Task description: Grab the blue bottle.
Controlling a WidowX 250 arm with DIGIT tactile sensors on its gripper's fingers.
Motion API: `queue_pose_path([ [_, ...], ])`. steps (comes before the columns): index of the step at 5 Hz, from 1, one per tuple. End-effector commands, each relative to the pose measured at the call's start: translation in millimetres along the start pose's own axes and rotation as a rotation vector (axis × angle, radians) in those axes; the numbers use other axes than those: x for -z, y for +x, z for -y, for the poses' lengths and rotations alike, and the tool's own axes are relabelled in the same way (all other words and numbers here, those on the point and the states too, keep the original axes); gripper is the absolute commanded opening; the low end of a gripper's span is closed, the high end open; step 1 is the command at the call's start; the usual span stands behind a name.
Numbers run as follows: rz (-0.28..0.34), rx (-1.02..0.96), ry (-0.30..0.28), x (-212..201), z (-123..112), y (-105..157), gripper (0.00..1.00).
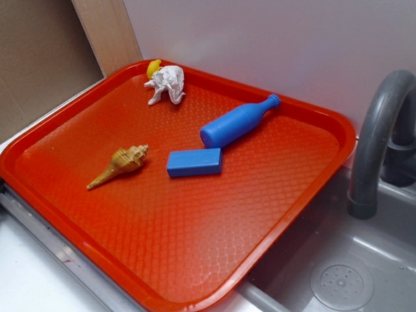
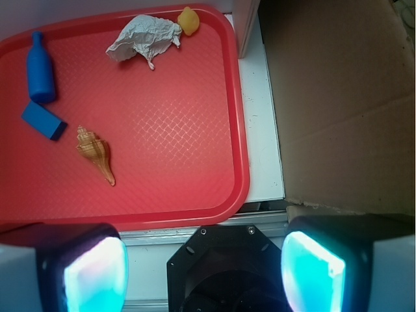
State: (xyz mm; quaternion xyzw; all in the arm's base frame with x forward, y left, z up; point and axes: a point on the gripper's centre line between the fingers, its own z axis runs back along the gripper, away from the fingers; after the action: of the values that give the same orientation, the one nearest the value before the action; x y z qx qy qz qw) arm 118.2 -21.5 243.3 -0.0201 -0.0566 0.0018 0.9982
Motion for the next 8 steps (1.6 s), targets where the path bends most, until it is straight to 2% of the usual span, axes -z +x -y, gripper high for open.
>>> queue_pose_path([
  [1,0.0,0.0,0.0,0,0,0,1.0],
  [2,0.031,-0.027,-0.015,6,30,25,1.0],
  [3,0.131,-0.024,-0.039,12,75,56,1.0],
  [4,0.178,0.012,-0.09,20,118,78,1.0],
  [5,0.183,0.03,-0.136,33,153,104,1.0],
  [7,0.131,0.16,-0.077,91,212,134,1.0],
  [8,0.101,0.19,-0.074,116,235,132,1.0],
])
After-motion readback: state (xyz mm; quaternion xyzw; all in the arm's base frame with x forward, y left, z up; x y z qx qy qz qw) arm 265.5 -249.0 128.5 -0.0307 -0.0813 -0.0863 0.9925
